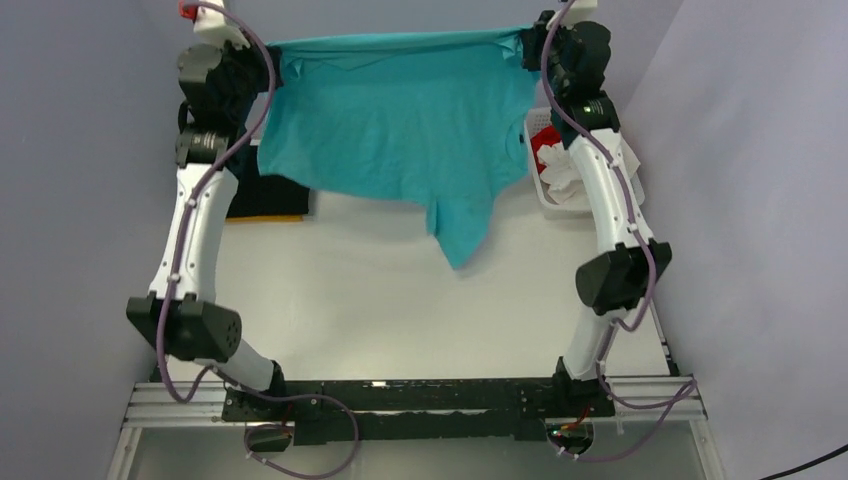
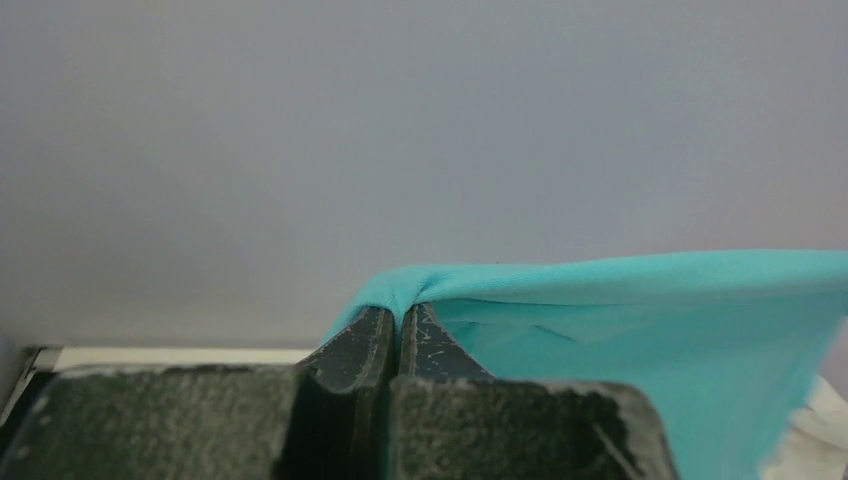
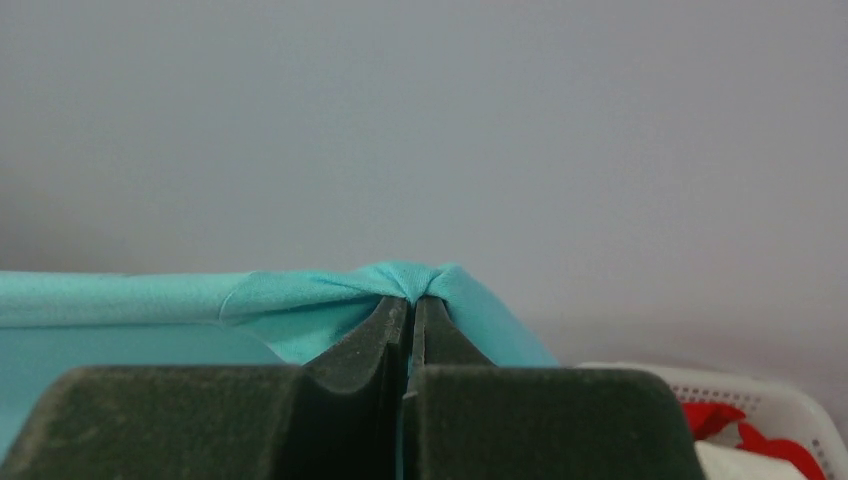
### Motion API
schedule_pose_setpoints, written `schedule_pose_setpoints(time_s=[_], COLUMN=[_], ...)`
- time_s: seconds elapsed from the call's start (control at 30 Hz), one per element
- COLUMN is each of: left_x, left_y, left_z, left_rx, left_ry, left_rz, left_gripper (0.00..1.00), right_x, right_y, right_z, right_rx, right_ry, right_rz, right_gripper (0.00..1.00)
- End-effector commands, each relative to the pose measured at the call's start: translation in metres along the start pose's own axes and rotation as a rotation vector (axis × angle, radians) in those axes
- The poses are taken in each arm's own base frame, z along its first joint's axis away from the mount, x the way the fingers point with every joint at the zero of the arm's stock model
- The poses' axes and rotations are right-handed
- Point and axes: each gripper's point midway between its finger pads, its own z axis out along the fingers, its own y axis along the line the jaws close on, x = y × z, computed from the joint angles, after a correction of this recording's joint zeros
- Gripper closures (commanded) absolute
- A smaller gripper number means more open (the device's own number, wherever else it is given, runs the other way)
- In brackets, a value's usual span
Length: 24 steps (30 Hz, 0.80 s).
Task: Fold and stack the t-shirts
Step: Grab the side of the flattened tshirt closest away from the robot with both arms
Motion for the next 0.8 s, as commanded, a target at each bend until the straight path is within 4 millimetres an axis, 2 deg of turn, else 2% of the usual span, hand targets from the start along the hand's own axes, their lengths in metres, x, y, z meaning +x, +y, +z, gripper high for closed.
schedule_pose_setpoints(time_s=[0.0, 0.07, 0.17, 0.27, 0.3, 0.4, 0.53, 0.67, 0.77], left_x=[-0.097, -0.102, -0.090, -0.056, -0.033, 0.027, 0.118, 0.211, 0.270], left_y=[-0.010, -0.010, -0.009, -0.005, 0.000, 0.012, 0.032, 0.040, 0.043], left_z=[-0.006, -0.004, -0.006, -0.010, -0.011, -0.016, -0.030, -0.055, -0.078], left_rx=[0.096, 0.133, 0.159, 0.186, 0.191, 0.194, 0.184, 0.212, 0.220], left_ry=[-0.191, -0.197, -0.170, -0.124, -0.085, 0.019, 0.196, 0.385, 0.503], left_rz=[0.004, 0.001, -0.007, -0.003, -0.003, -0.002, -0.029, -0.132, -0.246], left_gripper=[1.00, 1.00, 1.00, 1.00, 1.00, 1.00, 1.00, 1.00, 1.00], right_x=[-0.098, -0.108, -0.095, -0.062, -0.049, 0.010, 0.095, 0.186, 0.249], right_y=[-0.027, -0.021, -0.017, -0.015, -0.013, -0.008, -0.003, 0.004, 0.002], right_z=[-0.007, -0.013, -0.022, -0.034, -0.040, -0.052, -0.078, -0.111, -0.143], right_rx=[0.076, 0.047, 0.023, 0.001, -0.014, -0.052, -0.079, -0.108, -0.070], right_ry=[-0.232, -0.265, -0.242, -0.170, -0.138, 0.001, 0.185, 0.418, 0.582], right_rz=[-0.074, -0.092, -0.099, -0.094, -0.092, -0.066, -0.007, 0.025, 0.058], right_gripper=[1.00, 1.00, 1.00, 1.00, 1.00, 1.00, 1.00, 1.00, 1.00])
